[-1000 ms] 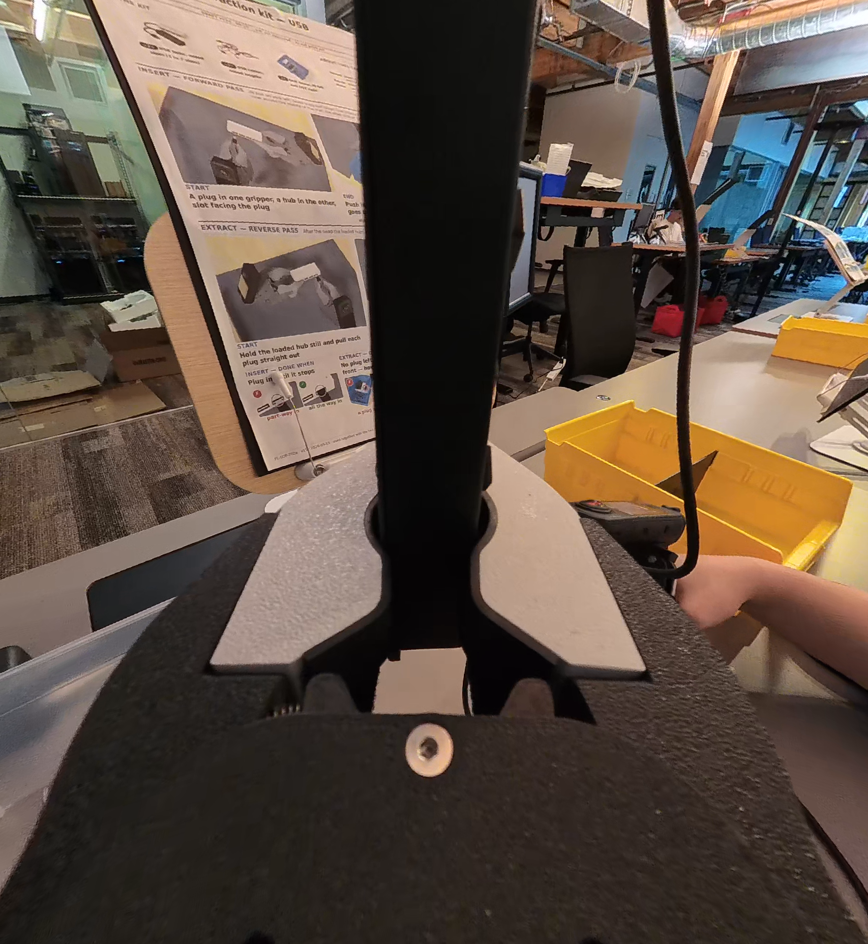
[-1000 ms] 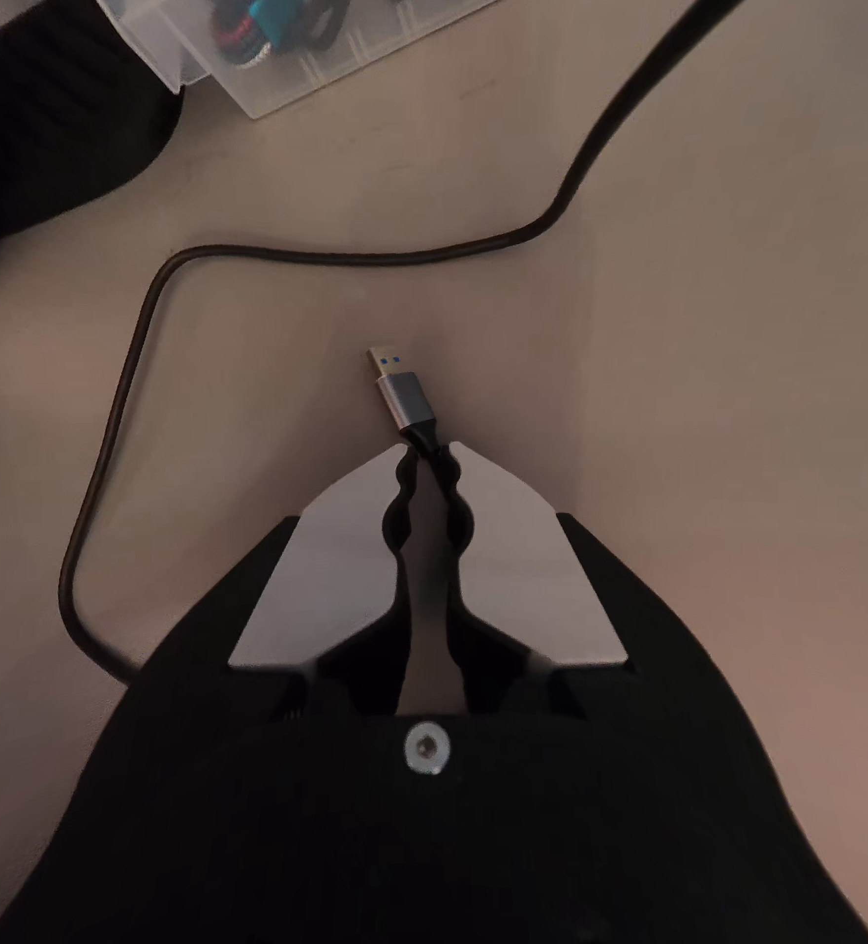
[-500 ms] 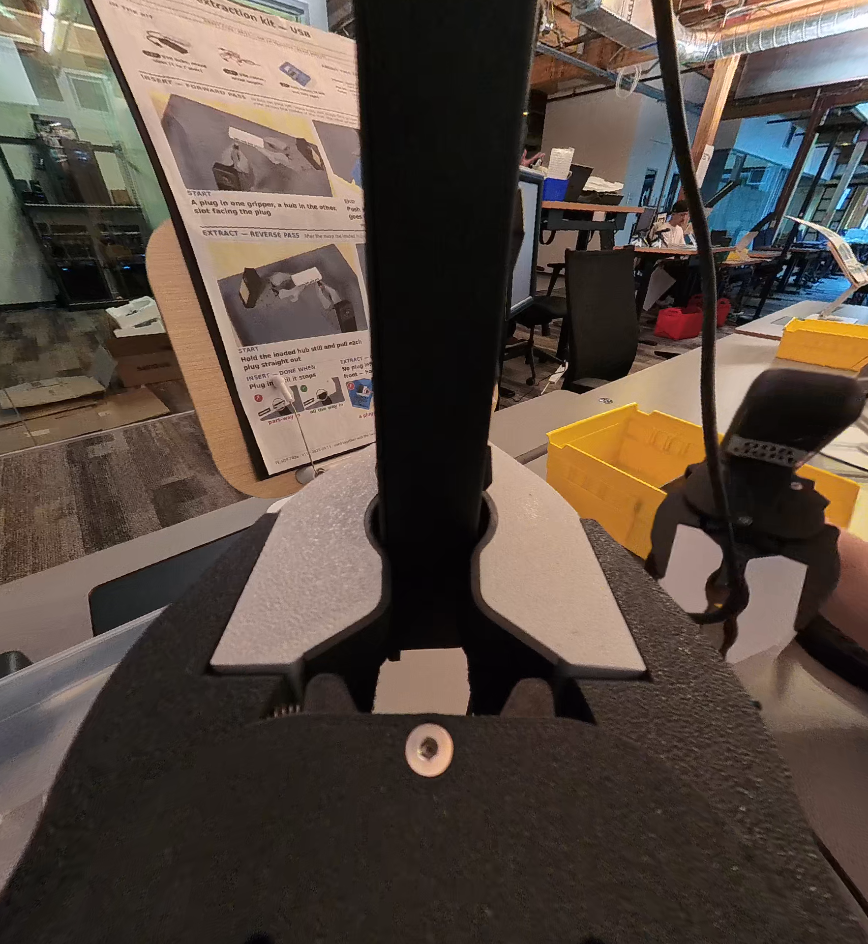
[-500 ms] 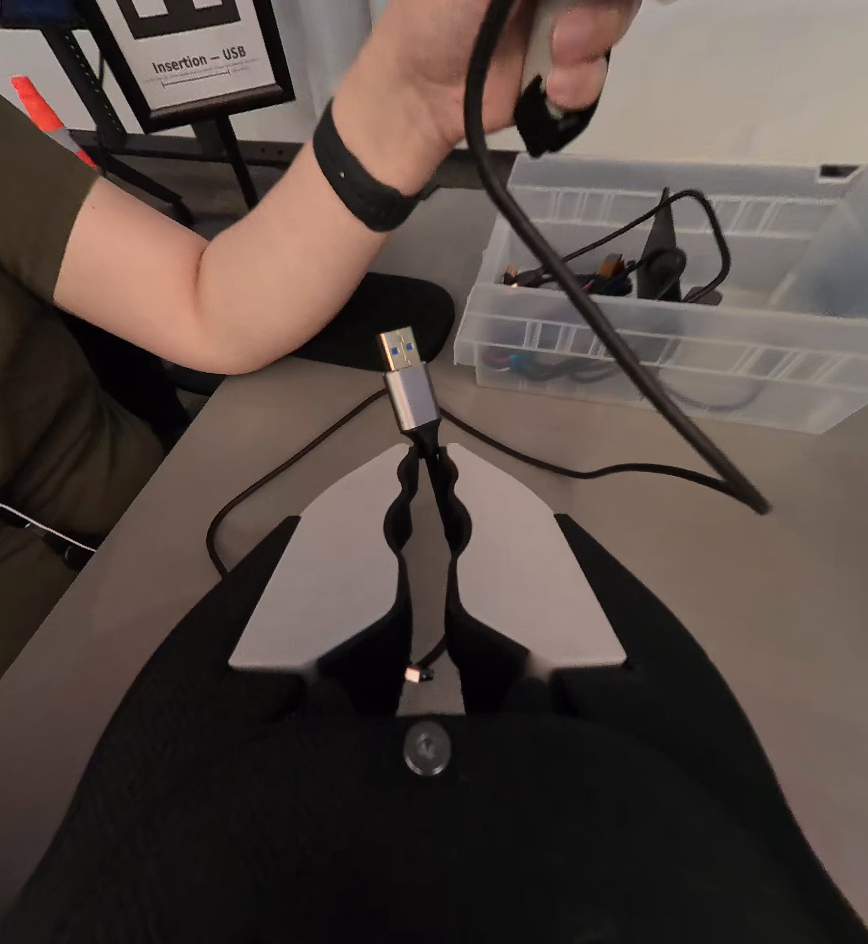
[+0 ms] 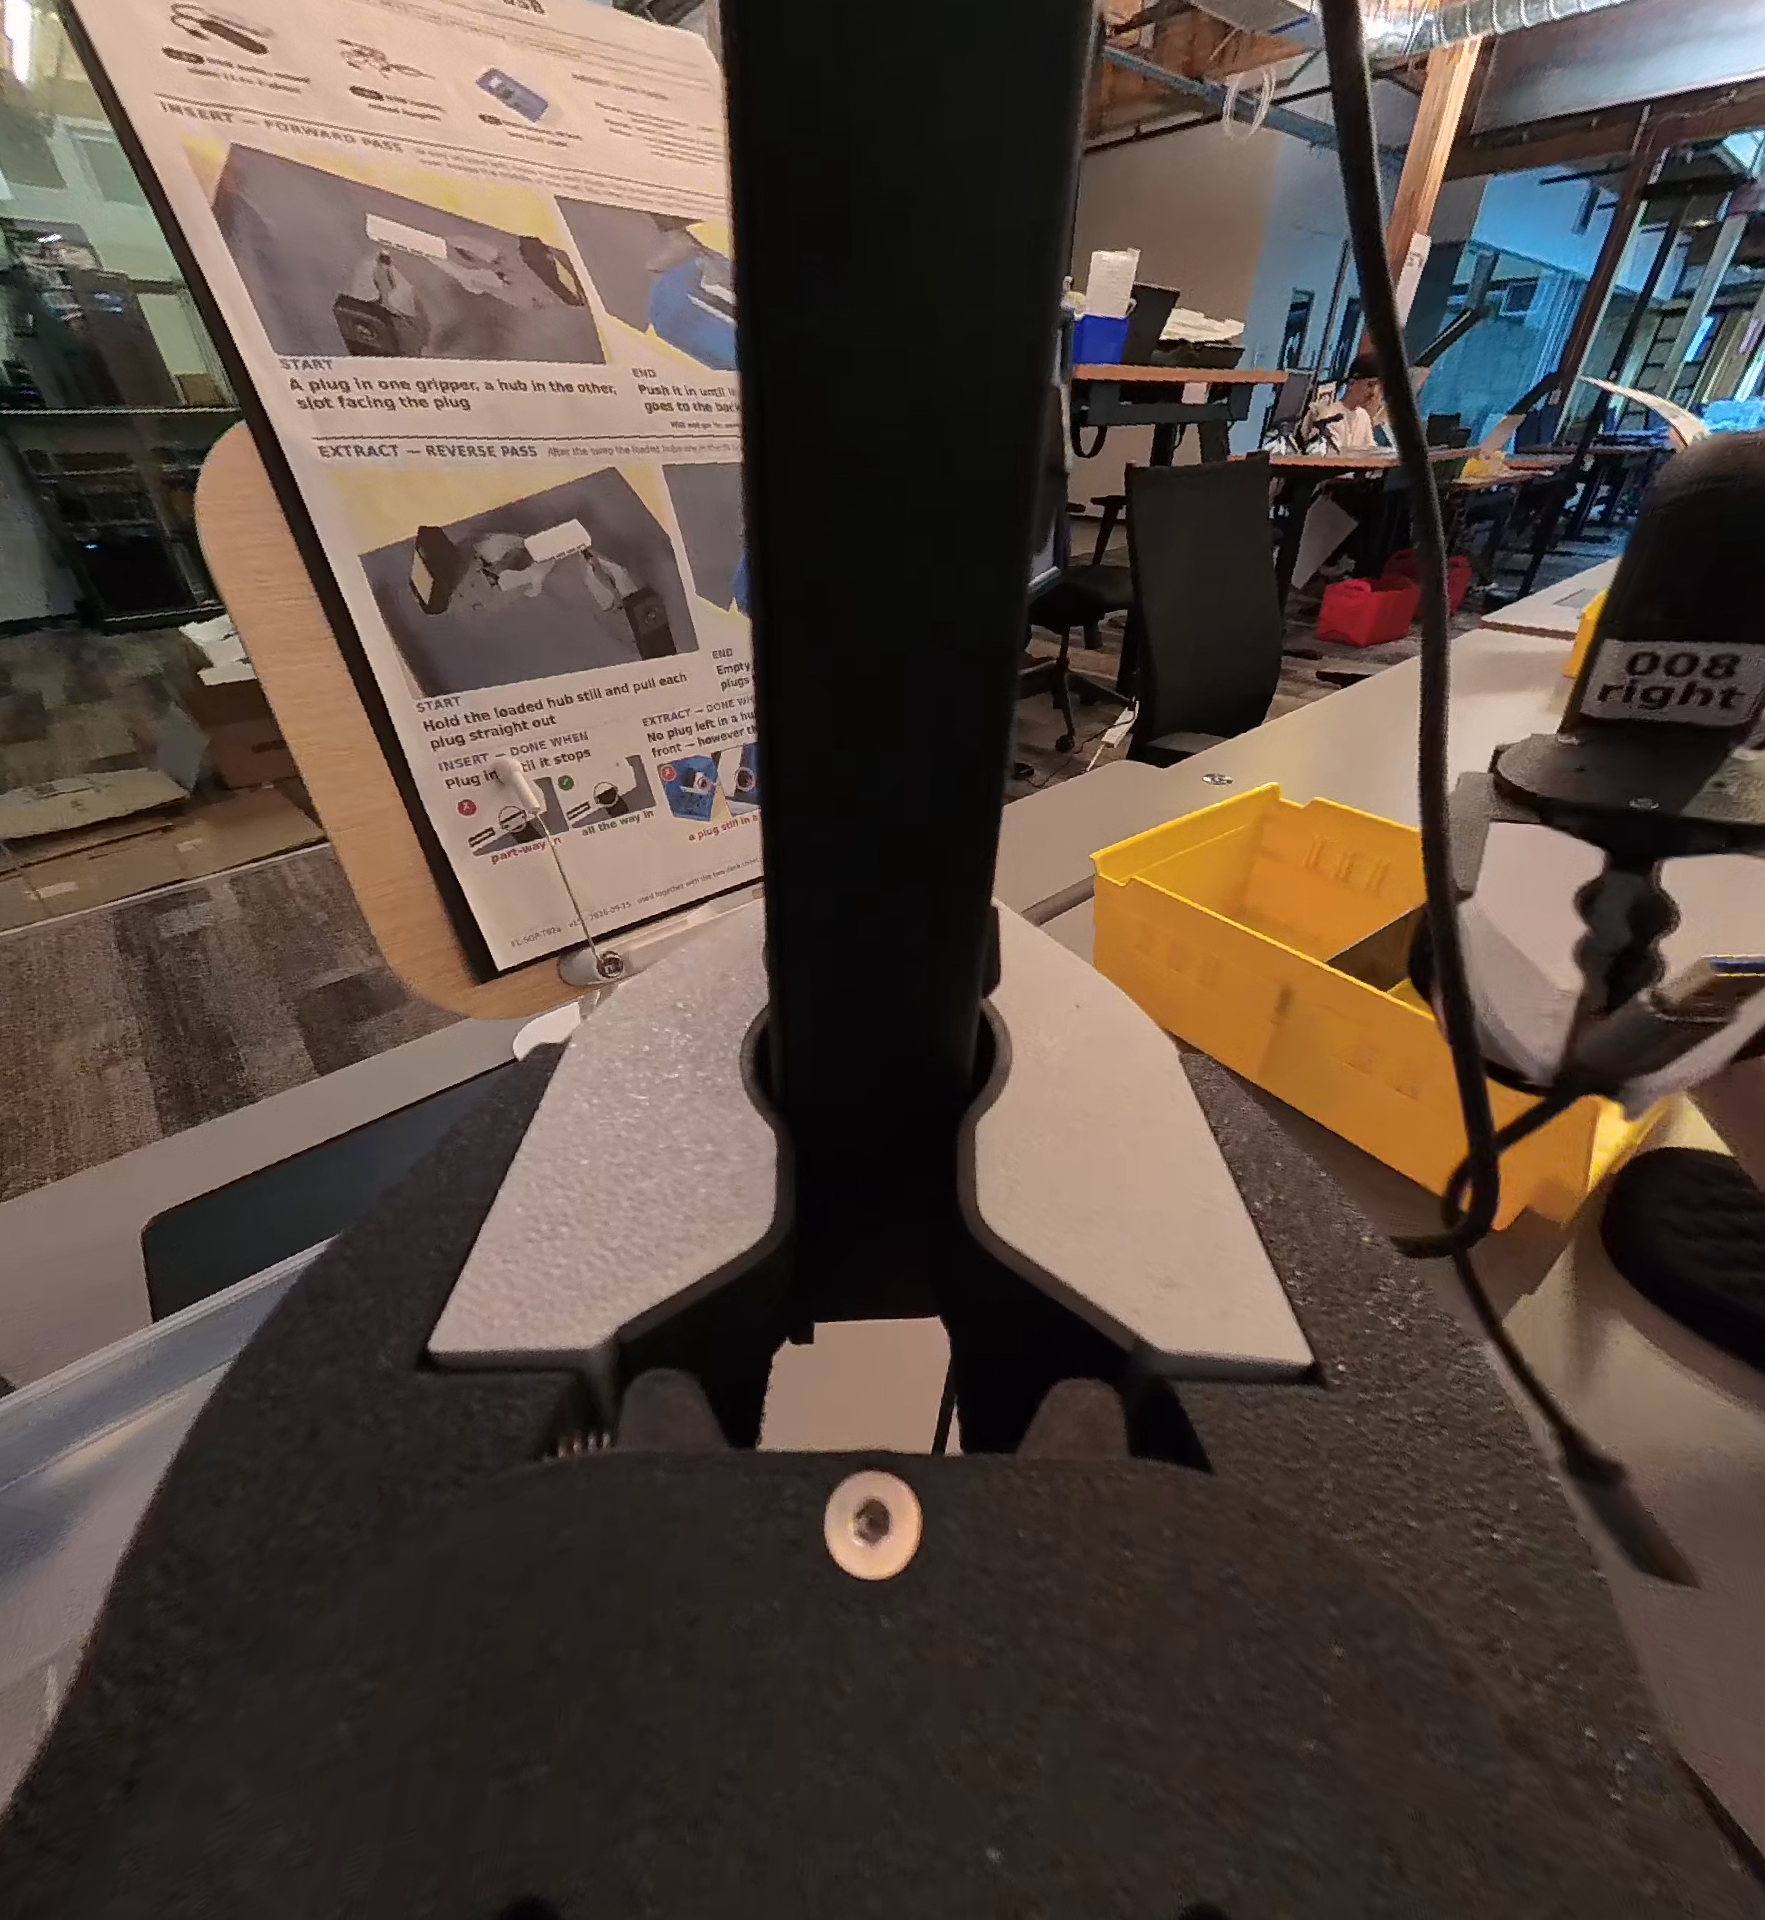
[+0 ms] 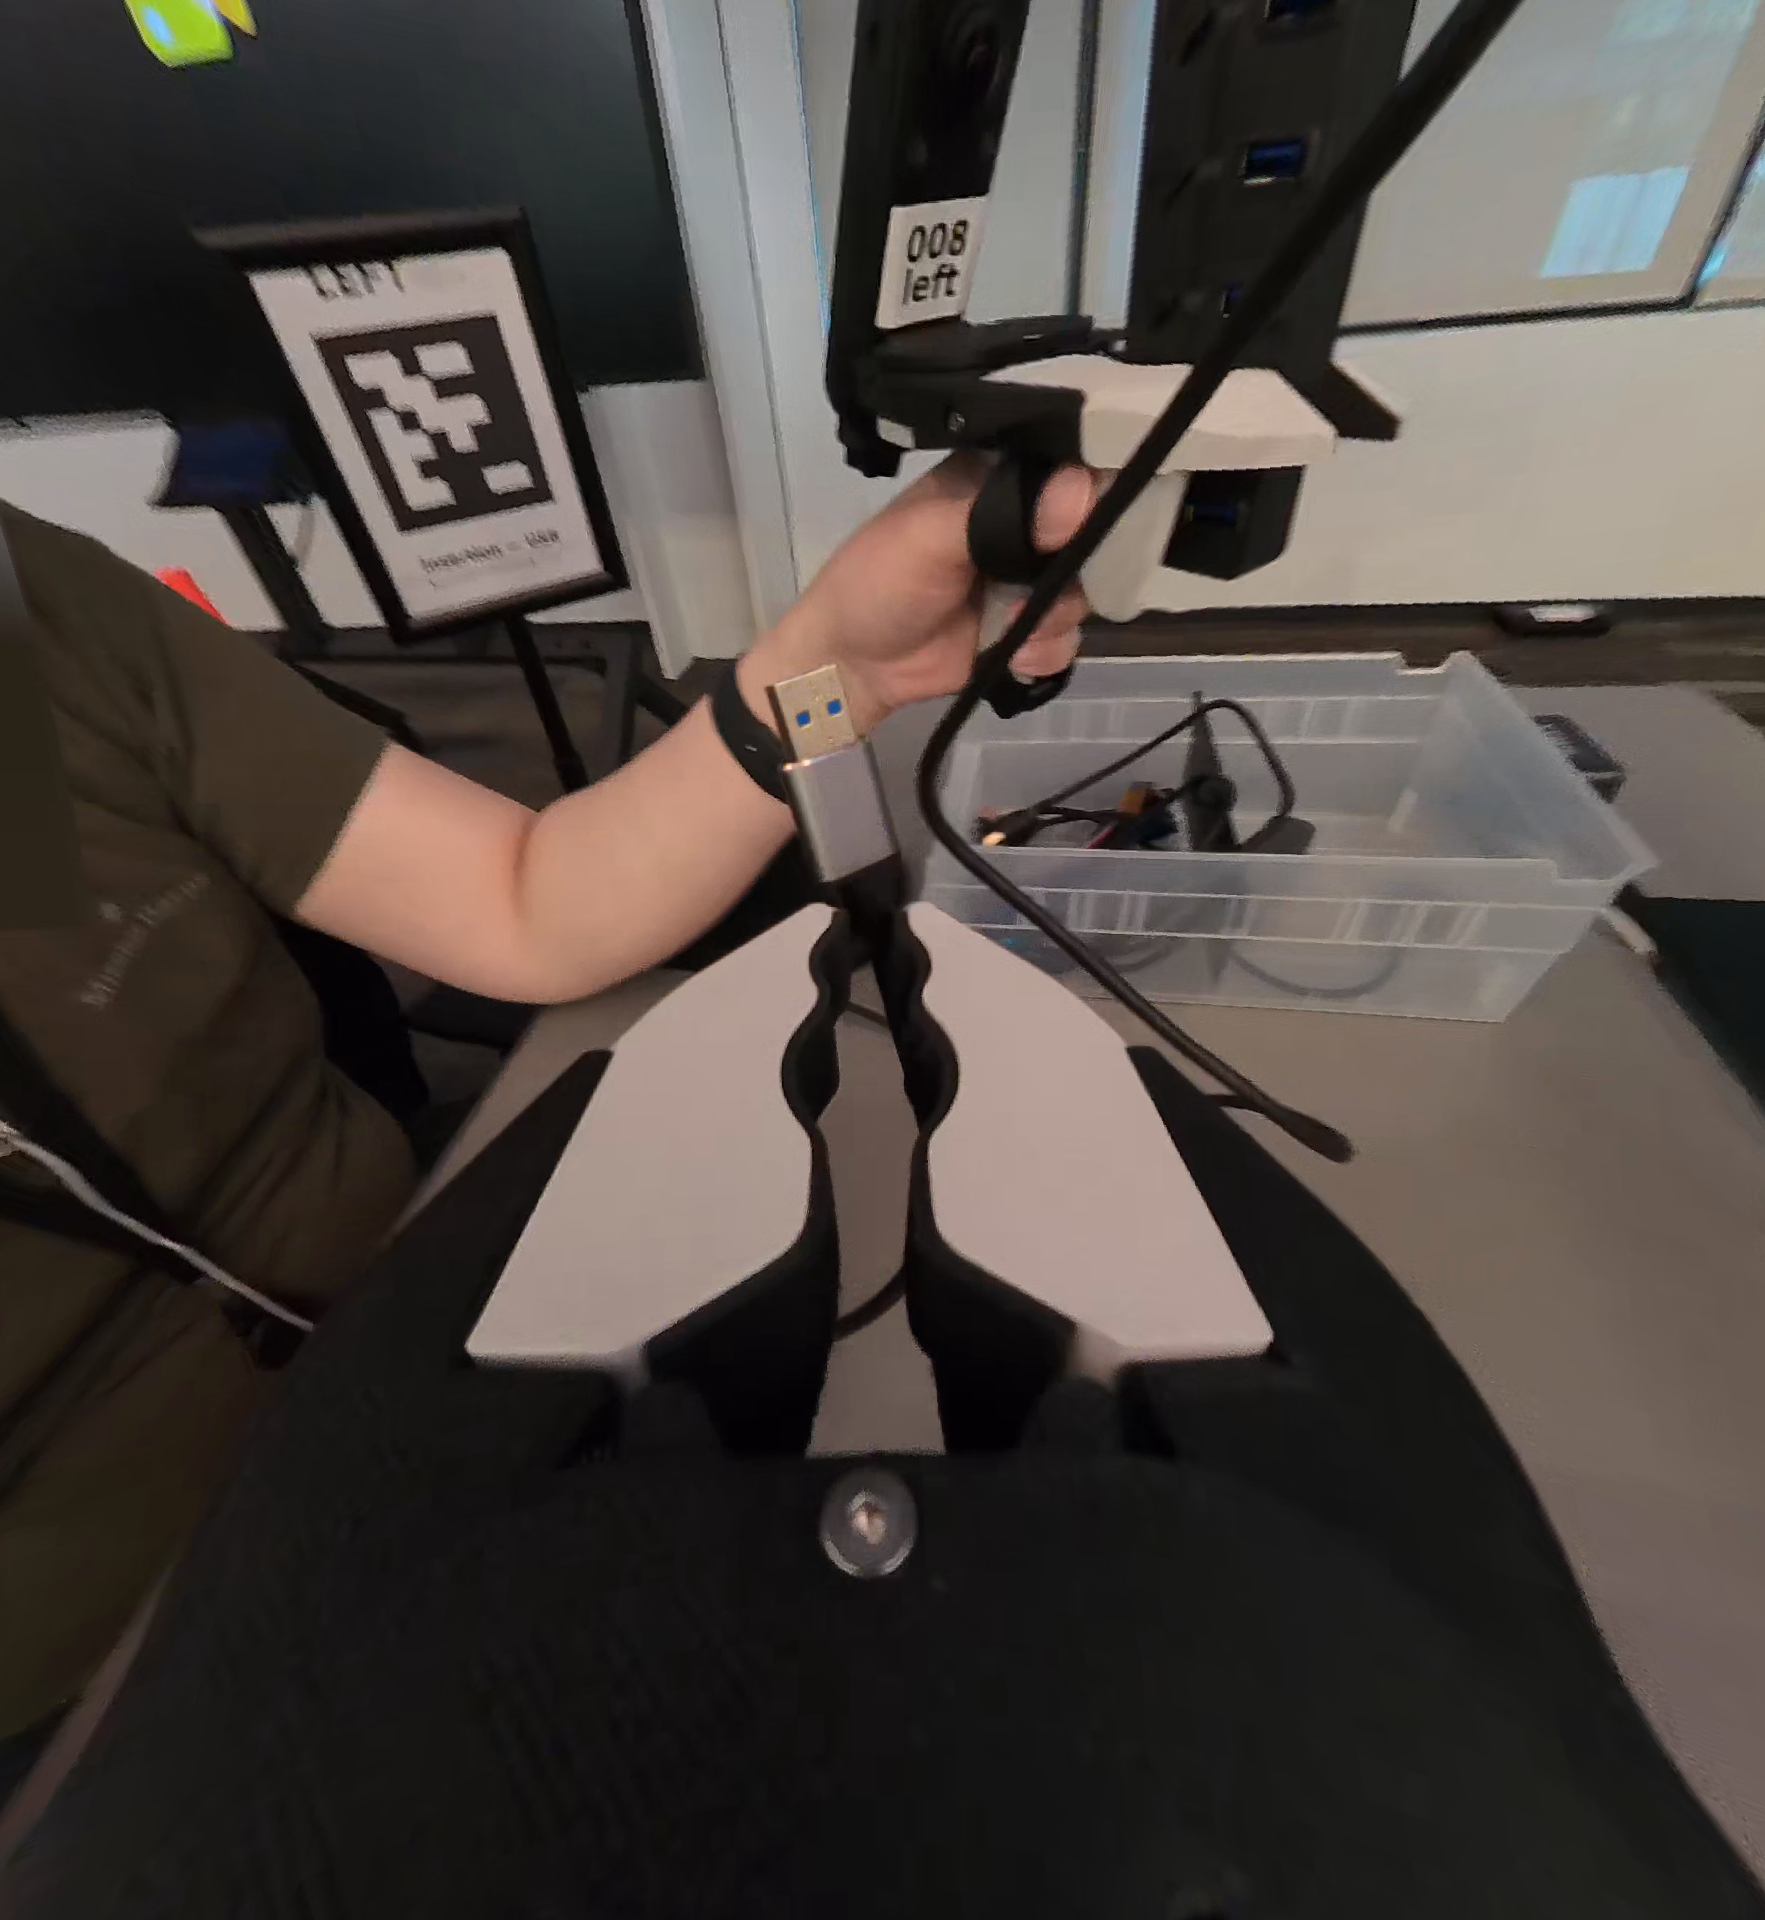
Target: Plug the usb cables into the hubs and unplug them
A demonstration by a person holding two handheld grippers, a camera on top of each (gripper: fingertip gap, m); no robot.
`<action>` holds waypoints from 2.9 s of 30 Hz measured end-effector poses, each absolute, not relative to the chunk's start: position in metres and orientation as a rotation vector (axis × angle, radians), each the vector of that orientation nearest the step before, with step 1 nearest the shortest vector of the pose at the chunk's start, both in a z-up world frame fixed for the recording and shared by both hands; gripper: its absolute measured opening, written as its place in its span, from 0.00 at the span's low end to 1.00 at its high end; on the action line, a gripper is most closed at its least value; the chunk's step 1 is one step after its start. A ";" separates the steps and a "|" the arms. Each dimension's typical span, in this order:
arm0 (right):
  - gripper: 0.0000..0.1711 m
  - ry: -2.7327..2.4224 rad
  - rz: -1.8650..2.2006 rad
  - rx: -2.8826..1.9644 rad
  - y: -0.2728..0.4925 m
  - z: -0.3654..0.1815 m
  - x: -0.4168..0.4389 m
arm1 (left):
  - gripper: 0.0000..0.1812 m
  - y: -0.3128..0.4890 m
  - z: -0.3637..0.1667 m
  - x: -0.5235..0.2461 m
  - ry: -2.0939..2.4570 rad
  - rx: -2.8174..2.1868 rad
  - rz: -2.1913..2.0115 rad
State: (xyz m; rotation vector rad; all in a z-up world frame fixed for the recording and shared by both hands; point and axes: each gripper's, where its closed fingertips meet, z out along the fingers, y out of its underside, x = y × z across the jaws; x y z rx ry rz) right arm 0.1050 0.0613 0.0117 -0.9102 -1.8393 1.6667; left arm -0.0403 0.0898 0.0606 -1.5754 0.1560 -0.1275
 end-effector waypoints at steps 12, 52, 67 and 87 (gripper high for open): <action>0.04 -2.330 1.438 -1.670 0.044 -0.144 0.096 | 0.15 0.080 0.063 -0.067 0.076 -1.571 -0.070; 0.07 -2.224 0.070 -1.122 0.070 -0.203 0.040 | 0.15 0.075 0.067 -0.067 0.090 -1.558 -0.099; 0.05 -2.152 0.860 -1.168 0.020 -0.110 0.044 | 0.15 0.089 0.055 -0.056 0.141 -1.605 -0.019; 0.05 -1.473 2.041 -1.250 0.028 0.086 0.119 | 0.16 0.134 0.033 0.034 0.337 -1.544 0.106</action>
